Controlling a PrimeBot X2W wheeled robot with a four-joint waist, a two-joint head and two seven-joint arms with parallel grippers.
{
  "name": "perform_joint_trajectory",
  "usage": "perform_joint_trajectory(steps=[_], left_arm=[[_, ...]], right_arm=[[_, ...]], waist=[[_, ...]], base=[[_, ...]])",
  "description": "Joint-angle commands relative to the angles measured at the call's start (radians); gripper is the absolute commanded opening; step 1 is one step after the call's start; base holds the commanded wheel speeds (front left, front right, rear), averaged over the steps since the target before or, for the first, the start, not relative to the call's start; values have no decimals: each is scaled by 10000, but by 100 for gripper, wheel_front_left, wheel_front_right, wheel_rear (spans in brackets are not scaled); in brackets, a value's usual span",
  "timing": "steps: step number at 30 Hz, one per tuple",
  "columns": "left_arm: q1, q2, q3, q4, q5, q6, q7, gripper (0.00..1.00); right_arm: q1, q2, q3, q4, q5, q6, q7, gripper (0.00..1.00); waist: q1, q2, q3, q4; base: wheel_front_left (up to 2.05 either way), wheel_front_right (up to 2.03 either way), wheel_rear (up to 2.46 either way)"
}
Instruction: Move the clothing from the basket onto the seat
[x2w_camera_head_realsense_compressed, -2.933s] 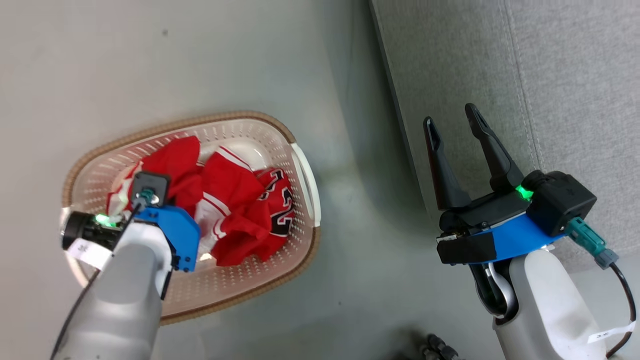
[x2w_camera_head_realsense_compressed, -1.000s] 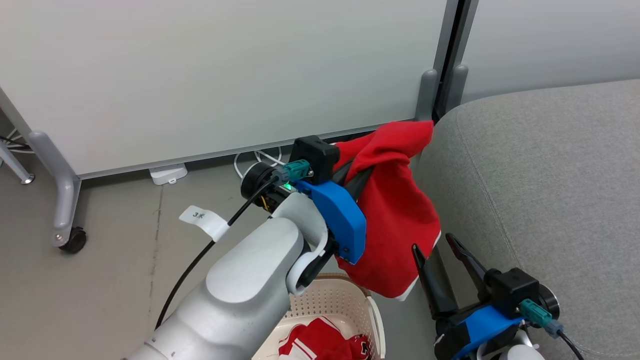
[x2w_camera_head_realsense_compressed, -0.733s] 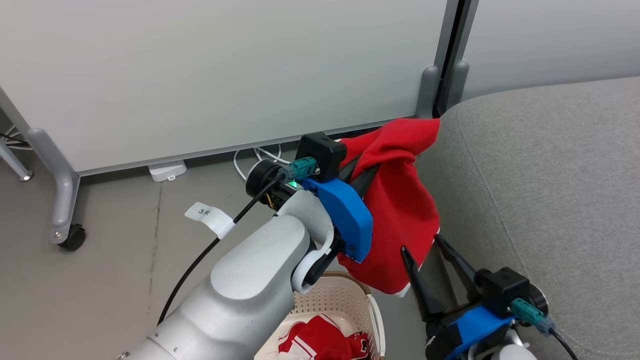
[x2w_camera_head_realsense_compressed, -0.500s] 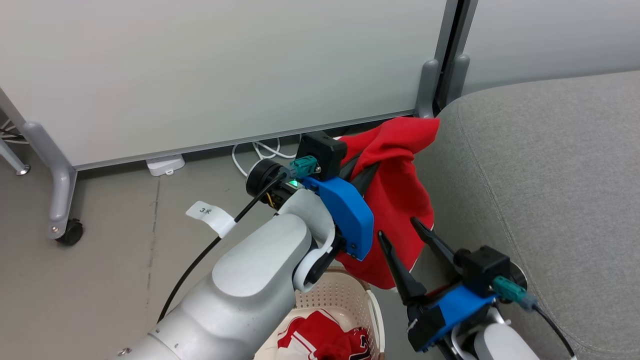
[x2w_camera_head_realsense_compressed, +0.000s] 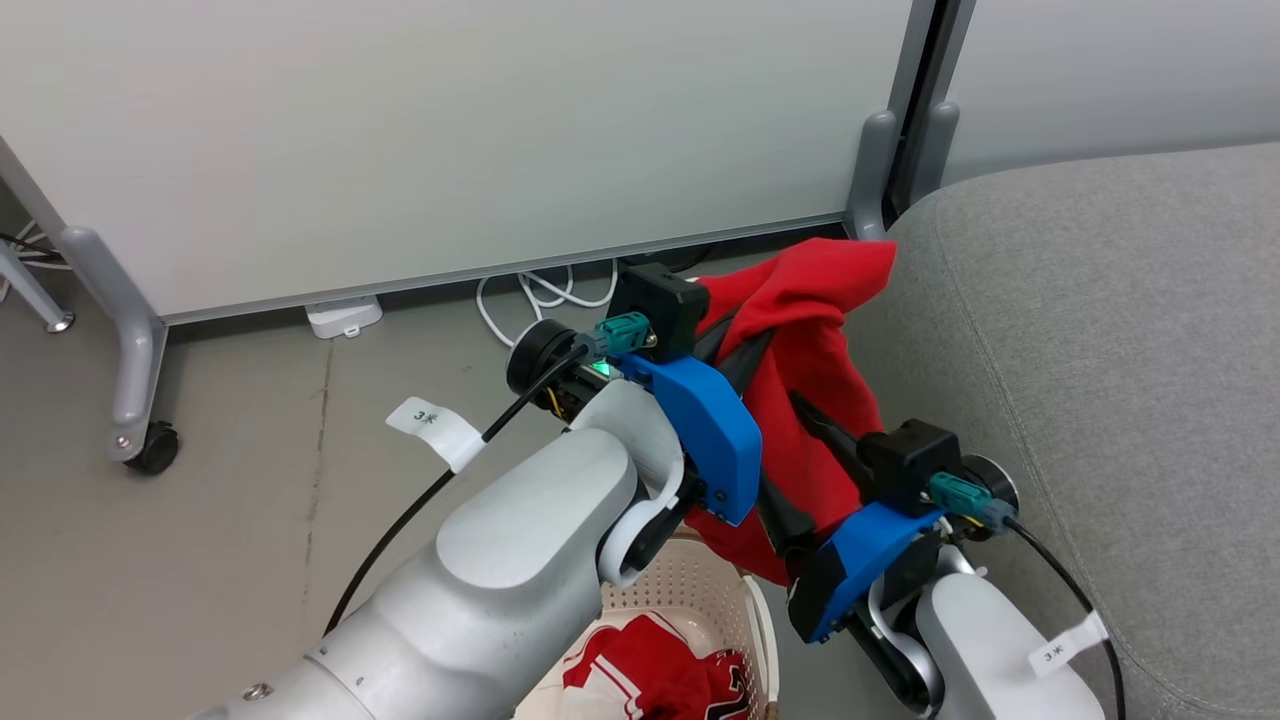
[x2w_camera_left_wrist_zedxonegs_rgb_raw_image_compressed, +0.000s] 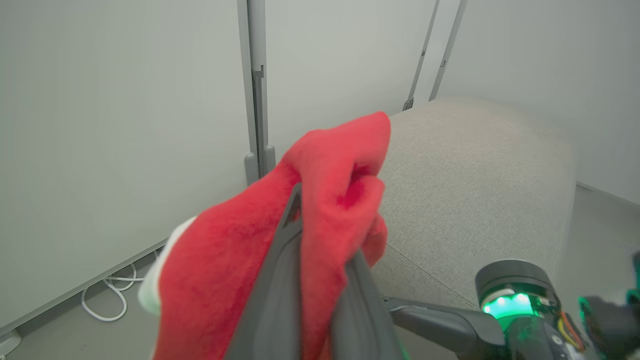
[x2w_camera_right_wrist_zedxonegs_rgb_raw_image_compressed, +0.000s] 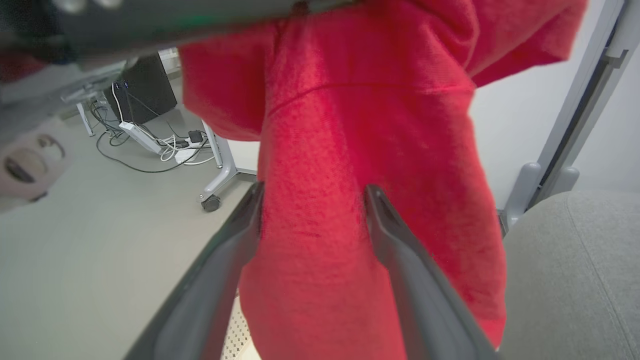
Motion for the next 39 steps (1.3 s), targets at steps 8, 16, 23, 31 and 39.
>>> perform_joint_trajectory(steps=[8,16,23,31,39], left_arm=[[-303,8,-381,38,-395,71,-134,0],[-362,10,-655,61,-639,98,-217,0],[-454,8,-892,105,-881,149,-299,0],[-553,8,-1049,286,-1056,181,-398,0],[-622,8,-1243,457,-1221,127,-434,0]], right_arm=[[-875,-34,491,1211,14,5,110,100],[-1325,-32,779,1877,170,5,53,100],[-1634,-32,939,2329,315,5,-38,0],[-1725,-32,1041,2622,480,5,-161,0],[-1687,-32,1095,2740,539,5,-236,0]], waist=[[-1,0,-20,49],[-1,0,-73,58],[-1,0,-99,102],[-1,0,-118,95],[-1,0,-127,70]], base=[[0,0,0],[0,0,0],[0,0,0],[0,0,0],[0,0,0]])
